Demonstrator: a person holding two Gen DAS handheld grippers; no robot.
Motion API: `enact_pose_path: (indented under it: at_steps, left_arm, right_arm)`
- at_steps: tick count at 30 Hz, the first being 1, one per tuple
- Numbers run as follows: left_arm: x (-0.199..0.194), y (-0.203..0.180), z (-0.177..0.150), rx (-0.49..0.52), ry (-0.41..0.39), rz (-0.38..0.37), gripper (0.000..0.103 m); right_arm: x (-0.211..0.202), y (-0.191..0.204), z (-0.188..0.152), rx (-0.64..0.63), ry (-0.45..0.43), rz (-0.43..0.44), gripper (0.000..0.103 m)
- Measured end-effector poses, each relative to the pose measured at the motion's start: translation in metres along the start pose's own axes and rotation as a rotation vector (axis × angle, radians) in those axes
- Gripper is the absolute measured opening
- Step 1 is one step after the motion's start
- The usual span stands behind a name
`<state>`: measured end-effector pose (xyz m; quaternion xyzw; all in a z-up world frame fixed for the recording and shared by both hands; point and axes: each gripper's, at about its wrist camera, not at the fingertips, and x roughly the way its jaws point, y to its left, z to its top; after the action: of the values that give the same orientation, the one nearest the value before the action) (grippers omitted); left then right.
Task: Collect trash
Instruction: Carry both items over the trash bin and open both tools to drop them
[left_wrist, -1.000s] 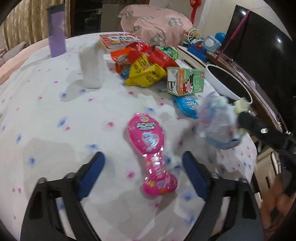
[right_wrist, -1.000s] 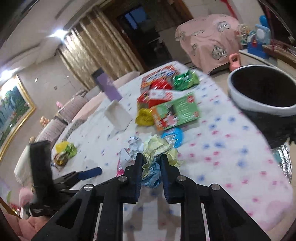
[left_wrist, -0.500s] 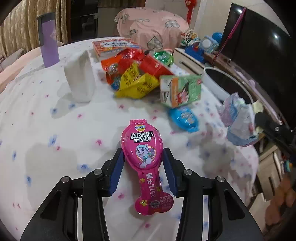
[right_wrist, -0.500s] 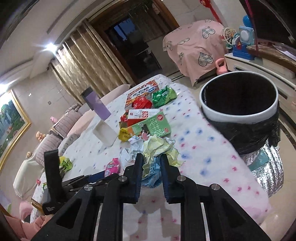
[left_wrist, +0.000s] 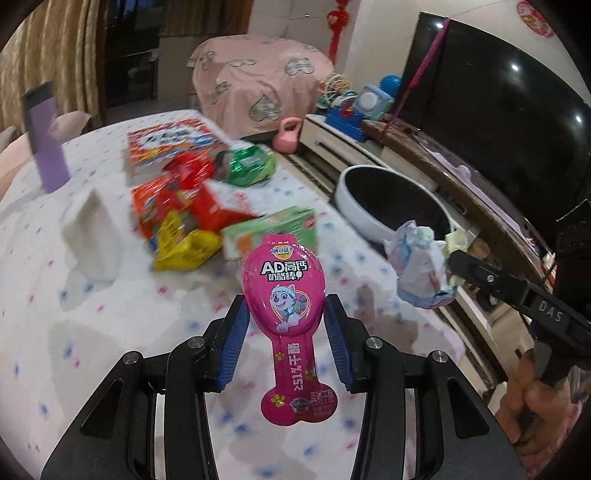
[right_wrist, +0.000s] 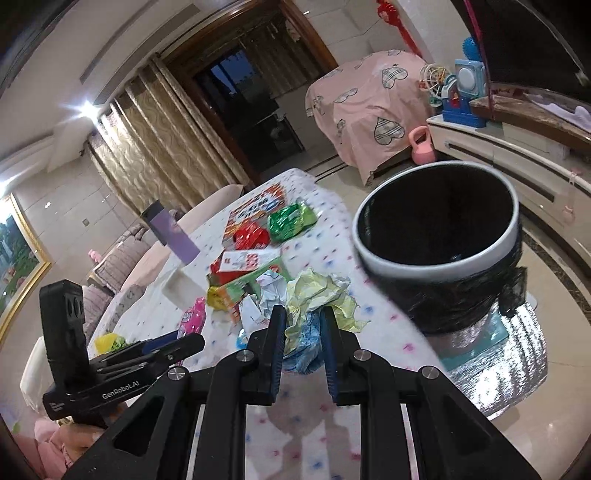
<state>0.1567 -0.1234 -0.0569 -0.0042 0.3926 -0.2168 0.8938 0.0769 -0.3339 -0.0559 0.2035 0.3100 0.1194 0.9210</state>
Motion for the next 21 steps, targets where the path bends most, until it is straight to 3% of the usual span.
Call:
enact_pose_path:
  at_steps: [21]
  left_arm:
    - [0.058, -0.088, 0.077, 0.158, -0.009, -0.071, 0.040]
  right_arm:
    - [-0.013, -0.072, 0.064, 0.039, -0.094, -0.116, 0.019]
